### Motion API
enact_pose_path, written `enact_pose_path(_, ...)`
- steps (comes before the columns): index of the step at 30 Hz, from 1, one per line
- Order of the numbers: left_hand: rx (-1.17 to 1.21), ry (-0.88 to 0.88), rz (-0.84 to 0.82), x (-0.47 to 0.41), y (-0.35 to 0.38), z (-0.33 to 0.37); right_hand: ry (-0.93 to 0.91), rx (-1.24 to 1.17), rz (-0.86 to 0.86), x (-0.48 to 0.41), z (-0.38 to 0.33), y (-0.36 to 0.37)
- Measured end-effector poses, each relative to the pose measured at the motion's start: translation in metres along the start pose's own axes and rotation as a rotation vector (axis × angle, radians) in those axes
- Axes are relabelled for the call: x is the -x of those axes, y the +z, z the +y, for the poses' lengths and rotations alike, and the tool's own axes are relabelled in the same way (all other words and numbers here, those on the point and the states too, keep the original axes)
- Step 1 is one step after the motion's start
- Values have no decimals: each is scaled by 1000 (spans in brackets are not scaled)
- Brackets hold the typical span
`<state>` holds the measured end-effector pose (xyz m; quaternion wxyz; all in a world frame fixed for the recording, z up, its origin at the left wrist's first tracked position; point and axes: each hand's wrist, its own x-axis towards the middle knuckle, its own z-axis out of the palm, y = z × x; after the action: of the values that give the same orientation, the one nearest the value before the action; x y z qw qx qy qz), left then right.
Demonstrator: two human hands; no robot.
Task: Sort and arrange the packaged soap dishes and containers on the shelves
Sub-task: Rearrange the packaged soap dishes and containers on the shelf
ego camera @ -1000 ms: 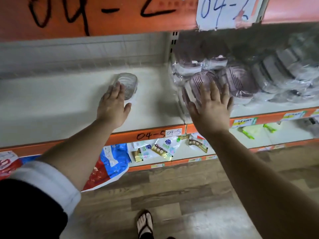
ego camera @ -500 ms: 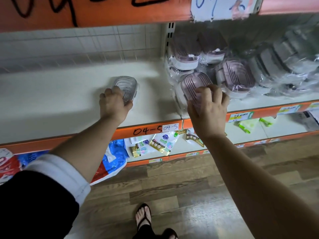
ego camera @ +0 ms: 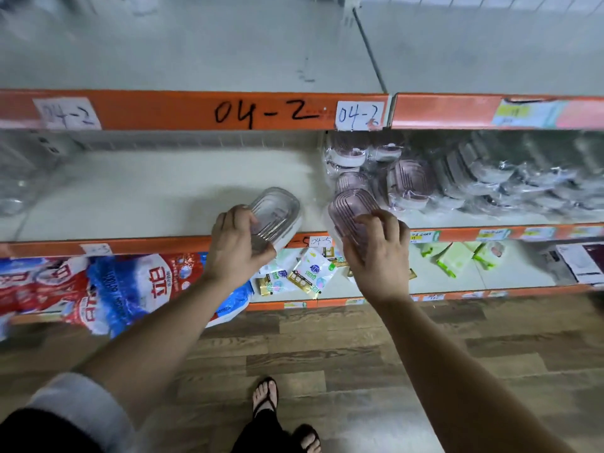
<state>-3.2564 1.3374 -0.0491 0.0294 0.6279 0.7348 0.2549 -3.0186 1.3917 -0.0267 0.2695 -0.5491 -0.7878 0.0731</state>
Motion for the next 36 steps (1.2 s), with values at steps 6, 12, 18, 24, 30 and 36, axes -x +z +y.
enact_pose_path(6, 29, 37, 93, 32, -68, 30, -87, -106, 87, 10, -37, -46)
enact_pose_path(12, 40, 92, 151, 54, -126, 34, -212, -203, 181, 7, -70, -83)
enact_pose_path(18, 9, 132, 249, 42, -190, 24, -283, -225, 239, -31, -112, -110)
enact_pose_path(24, -60, 93, 219, -3, -240, -13, -329, -193, 40, -84, -148, -112)
enact_pose_path(30, -71, 58, 92, -64, -266, -65, -333, -14, -81, -146, -181, -84)
enact_pose_path(36, -13, 49, -90, -129, -271, -112, -227, 5, -104, -187, -210, -50)
